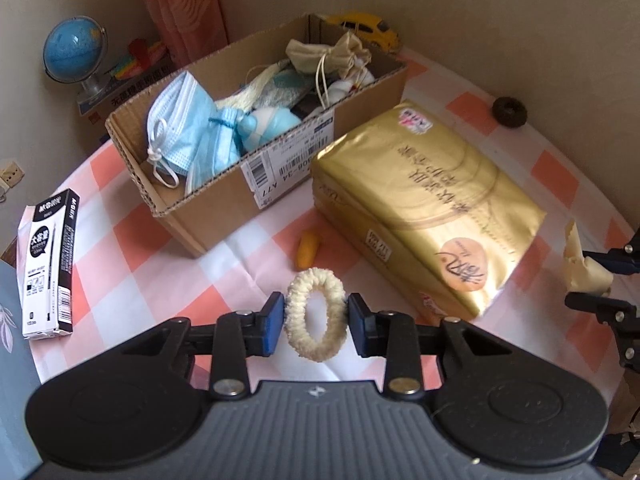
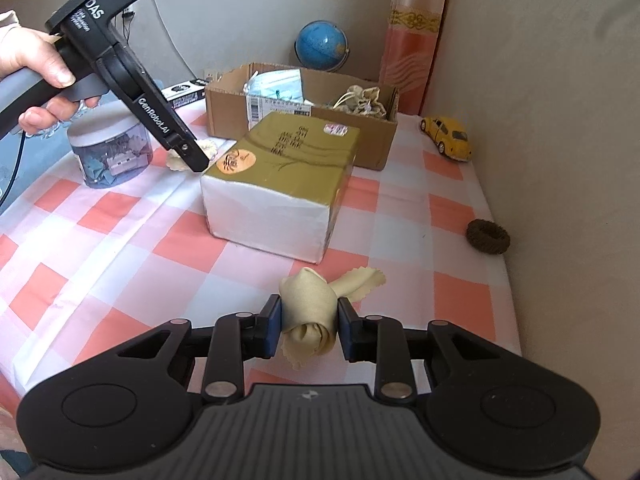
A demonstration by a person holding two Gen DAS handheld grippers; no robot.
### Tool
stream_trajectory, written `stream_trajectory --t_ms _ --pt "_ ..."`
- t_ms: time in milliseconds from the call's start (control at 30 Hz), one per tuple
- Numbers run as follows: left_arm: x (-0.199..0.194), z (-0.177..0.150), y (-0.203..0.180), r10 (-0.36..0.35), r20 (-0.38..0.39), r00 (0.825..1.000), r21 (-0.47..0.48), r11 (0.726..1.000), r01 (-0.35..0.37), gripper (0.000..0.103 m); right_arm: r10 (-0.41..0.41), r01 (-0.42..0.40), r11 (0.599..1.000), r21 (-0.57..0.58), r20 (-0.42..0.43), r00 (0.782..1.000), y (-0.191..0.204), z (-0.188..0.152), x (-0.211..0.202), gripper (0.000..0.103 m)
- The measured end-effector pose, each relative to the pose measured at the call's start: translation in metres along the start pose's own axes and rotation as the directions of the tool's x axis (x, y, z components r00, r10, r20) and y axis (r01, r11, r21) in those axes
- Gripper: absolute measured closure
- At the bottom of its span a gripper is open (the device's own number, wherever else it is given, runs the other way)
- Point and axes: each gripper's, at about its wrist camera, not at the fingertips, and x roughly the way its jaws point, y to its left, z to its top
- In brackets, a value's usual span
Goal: Organize soft objects
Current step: 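Grasp the beige knotted cloth with the right tool while the left tool grasps the beige scrunchie, then carry the beige scrunchie into the cardboard box and open the left tool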
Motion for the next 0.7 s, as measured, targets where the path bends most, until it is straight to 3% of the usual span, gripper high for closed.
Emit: stream_trajectory --t_ms 300,700 --pt "-0.034 0.005 0.001 0.003 0.083 0.997 -0.012 1.000 -0.002 0.070 0.012 -0.013 1.000 0.018 0.034 0.999 -0.009 0.009 -0.016 0.070" --pt "-0.047 0.067 0.031 0.109 0.202 0.973 -0.087 0.992 -0.093 0.070 0.003 -0.005 0.999 0.033 0.061 0.998 -0.019 0.013 -0.020 0.070"
